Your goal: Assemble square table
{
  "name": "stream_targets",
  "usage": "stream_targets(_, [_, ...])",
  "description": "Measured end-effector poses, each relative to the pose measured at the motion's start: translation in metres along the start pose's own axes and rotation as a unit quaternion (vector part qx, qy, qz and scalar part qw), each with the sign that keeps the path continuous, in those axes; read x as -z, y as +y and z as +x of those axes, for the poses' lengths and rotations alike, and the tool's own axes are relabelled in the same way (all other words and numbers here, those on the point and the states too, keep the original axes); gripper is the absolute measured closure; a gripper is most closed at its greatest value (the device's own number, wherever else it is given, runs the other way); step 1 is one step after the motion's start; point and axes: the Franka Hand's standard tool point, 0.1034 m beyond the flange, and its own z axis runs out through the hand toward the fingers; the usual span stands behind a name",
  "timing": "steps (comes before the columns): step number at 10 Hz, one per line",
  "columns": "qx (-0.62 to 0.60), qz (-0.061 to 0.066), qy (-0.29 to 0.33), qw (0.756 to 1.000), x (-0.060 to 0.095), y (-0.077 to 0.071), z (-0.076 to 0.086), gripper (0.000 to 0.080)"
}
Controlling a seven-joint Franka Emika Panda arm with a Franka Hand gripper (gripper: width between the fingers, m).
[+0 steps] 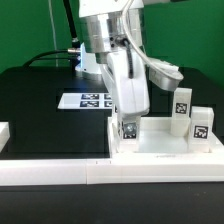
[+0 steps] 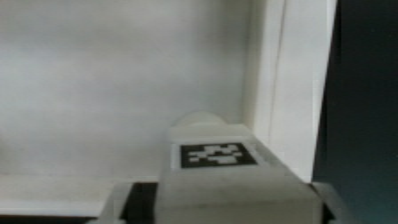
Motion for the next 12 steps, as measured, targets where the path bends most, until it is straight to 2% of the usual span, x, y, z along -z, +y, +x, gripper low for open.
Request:
stream_targets(3, [-0.167,-0.001,-0.014,0.986,-0.001,0.002,0.007,0.0511])
stream_targets(7, [-0.221,0.000,-0.006,0.975,-0.001,0.003,0.007,0.0506])
stream_targets(8, [-0.220,-0.001,-0.005,0.975,-0.001,0.004,0.007,0.0428])
stream_targets(9, [-0.219,-0.001,-0.005,0.976,-0.001,0.004,0.007,0.0428])
stream_targets(10, [-0.219,-0.001,-0.005,0.976,-0.001,0.004,0.007,0.0290])
stream_targets(11, [-0.217,-0.001,-0.005,0.976,-0.001,0.004,0.004,0.0192])
stream_targets(12, [-0.210,-0.004,-0.012,0.978,0.008,0.004,-0.007,0.0192])
